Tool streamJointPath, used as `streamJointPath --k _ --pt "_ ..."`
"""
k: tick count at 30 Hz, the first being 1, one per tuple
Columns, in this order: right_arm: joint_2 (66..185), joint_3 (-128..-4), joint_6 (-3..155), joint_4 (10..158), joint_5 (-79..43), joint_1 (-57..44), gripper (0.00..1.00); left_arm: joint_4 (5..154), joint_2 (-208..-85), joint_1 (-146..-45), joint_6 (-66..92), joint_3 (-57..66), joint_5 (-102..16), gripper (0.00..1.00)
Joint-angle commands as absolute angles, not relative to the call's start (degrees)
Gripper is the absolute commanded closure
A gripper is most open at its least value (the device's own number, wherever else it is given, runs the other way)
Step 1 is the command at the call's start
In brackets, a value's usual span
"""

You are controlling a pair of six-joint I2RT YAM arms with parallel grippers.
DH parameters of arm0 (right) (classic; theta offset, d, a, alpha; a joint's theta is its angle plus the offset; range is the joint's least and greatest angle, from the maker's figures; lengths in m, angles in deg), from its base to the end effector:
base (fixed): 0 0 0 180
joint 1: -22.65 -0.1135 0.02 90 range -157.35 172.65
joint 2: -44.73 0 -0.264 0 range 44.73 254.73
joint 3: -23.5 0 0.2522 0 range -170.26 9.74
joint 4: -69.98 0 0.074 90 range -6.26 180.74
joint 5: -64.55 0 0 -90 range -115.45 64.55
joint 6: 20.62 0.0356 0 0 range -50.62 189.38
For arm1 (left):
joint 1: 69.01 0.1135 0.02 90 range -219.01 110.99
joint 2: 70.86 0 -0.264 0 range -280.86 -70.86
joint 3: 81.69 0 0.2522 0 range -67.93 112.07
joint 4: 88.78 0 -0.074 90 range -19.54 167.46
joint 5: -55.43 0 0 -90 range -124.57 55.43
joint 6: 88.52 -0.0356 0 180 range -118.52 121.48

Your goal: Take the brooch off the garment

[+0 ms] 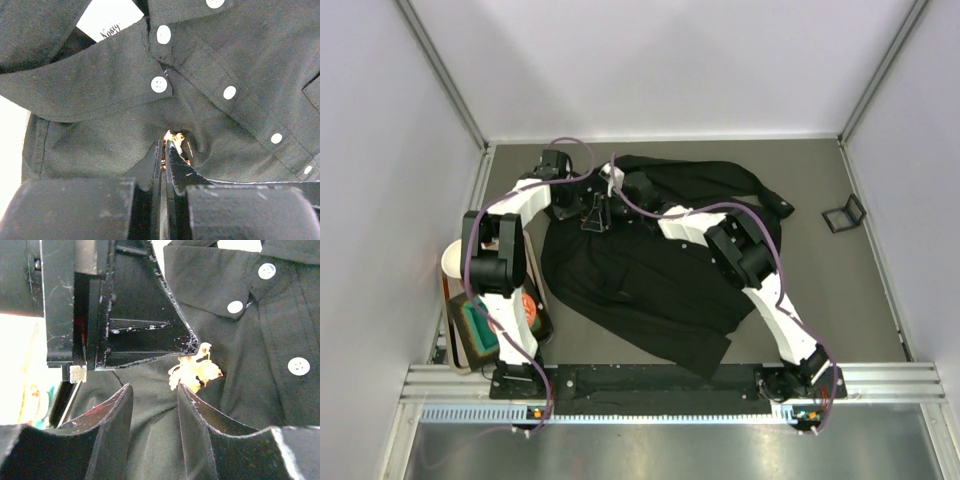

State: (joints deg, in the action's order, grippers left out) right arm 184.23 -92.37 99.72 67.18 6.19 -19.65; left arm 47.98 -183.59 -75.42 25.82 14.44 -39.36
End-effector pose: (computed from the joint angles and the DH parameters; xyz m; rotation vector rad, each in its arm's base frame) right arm 0.3937 0.3835 0.1468 -0.6254 2.0412 1.3340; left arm 0.4157 -0.0497 0.1903 -0.3821 2.6128 -0.2951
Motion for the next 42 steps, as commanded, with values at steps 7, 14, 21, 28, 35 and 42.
streamJointPath --k 7,14,21,28,35,42 --pt "185.61 -101.61 85.99 76.80 -5.33 -23.58 0.64 40.54 -184.86 -75.51 24.60 16.36 -37.56 1.00" --pt "187.11 -107.25 83.44 86.28 -14.90 -25.42 0.64 40.28 -185.56 -75.60 24.42 16.88 -38.87 1.00" --pt "188.52 -108.38 83.26 86.64 -14.64 -26.30 0.66 39.93 -185.47 -75.60 25.12 17.59 -39.84 1.00" --pt "188.16 -107.51 83.35 86.29 -13.85 -26.39 0.70 40.10 -186.17 -75.60 26.18 18.11 -41.51 1.00" --pt "187.73 -106.45 84.41 85.23 -13.15 -26.30 0.66 40.63 -186.27 -75.60 26.71 18.38 -42.74 1.00" --pt "187.81 -105.84 85.81 84.88 -12.53 -26.30 0.65 40.81 -186.18 -75.60 26.62 18.38 -43.71 1.00"
